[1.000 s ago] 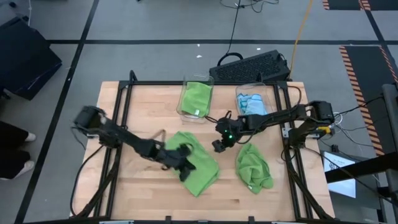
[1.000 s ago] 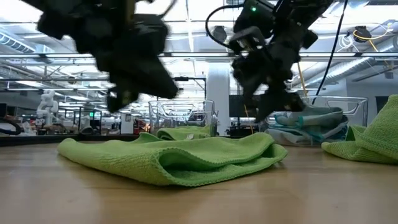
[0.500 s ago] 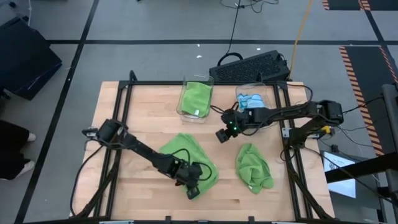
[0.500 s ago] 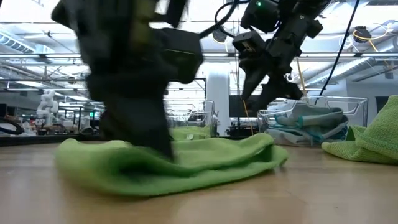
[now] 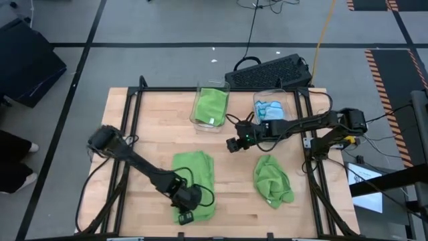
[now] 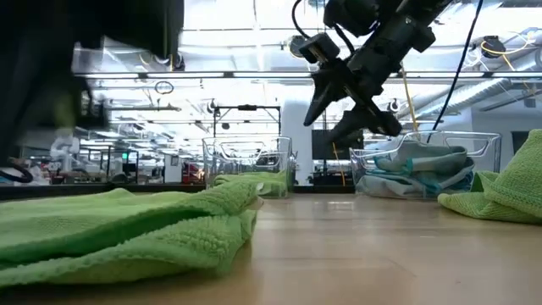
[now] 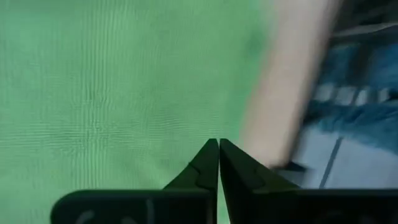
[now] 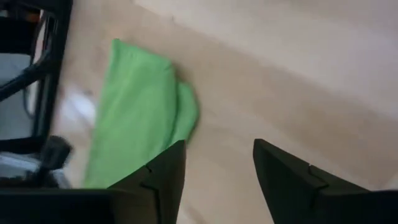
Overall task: Fold microfiber towels
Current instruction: Fold the top green microfiber towel
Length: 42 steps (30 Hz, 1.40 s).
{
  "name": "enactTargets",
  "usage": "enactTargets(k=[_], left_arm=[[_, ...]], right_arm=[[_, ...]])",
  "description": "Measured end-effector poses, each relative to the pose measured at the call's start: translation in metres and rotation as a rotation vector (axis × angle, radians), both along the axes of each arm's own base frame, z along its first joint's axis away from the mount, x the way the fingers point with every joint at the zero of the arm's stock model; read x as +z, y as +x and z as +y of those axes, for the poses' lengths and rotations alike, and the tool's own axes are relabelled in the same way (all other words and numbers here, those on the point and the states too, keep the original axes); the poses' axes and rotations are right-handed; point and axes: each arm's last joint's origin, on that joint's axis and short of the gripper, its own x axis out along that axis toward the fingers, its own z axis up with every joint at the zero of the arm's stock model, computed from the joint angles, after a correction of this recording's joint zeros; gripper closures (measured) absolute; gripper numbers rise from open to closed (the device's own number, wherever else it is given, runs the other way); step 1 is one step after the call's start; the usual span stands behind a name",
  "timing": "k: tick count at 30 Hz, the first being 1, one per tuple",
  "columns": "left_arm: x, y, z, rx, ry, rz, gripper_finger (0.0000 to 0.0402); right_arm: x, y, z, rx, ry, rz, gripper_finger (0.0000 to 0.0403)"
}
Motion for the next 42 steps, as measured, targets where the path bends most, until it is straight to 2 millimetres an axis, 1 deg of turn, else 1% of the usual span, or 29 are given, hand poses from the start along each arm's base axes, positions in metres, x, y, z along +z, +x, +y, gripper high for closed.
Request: enactTargets(k=[1,3,6,8,11,13,15,17,20,23,25,29,33,36,39,42], left_arm=[[0.013,-0.003,0.000,0.008,0.002,-0.034,0.0384],[0.034,-0.013,0.003,0.031,0.038,-0.075,0.0382],[0.055,-0.027,0.008,0.060,0.123,-0.143,0.0381],[0.070,-0.038,0.015,0.087,0.189,-0.166,0.0381],[0.081,-0.055,0.031,0.148,0.307,-0.103,0.0380],[0.086,-0.064,0.047,0.221,0.362,-0.044,0.0380],[0.092,-0.073,0.061,0.261,0.347,-0.032,0.0380],[0.093,-0.082,0.076,0.299,0.308,-0.022,0.0380],[0.091,-0.102,0.096,0.403,0.255,-0.029,0.0379],[0.083,-0.126,0.113,0.531,0.192,-0.034,0.0370],[0.074,-0.142,0.124,0.621,0.159,-0.019,0.0353],[0.059,-0.162,0.139,0.768,0.036,-0.072,0.0299],[0.039,-0.169,0.150,0.882,-0.073,-0.084,0.0236],[0.025,-0.169,0.156,0.929,-0.135,-0.058,0.0191],[0.016,-0.168,0.161,0.956,-0.156,-0.054,0.0155],[0.009,-0.169,0.168,1.001,-0.131,-0.036,0.0126]], right_arm=[[-0.003,0.002,0.002,-0.006,0.028,-0.005,0.0217],[-0.005,0.010,0.006,-0.020,0.089,-0.052,0.0204],[-0.012,0.021,0.013,-0.032,0.170,-0.088,0.0177],[-0.021,0.028,0.017,-0.023,0.206,-0.085,0.0158],[-0.031,0.041,0.020,0.002,0.236,-0.062,0.0133],[-0.034,0.053,0.022,0.021,0.226,-0.058,0.0121],[-0.038,0.066,0.022,0.039,0.208,-0.060,0.0114],[-0.043,0.077,0.021,0.050,0.194,-0.054,0.0113],[-0.053,0.087,0.017,0.051,0.179,-0.032,0.0113],[-0.063,0.088,0.014,0.030,0.165,-0.002,0.0112],[-0.067,0.088,0.013,0.028,0.161,0.013,0.0112],[-0.068,0.087,0.012,0.014,0.128,0.027,0.0112],[-0.071,0.087,0.011,0.005,0.103,0.034,0.0114],[-0.075,0.090,0.011,0.010,0.125,0.015,0.0121],[-0.079,0.095,0.012,-0.007,0.148,-0.024,0.0128],[-0.084,0.099,0.012,-0.024,0.171,-0.051,0.0132]])
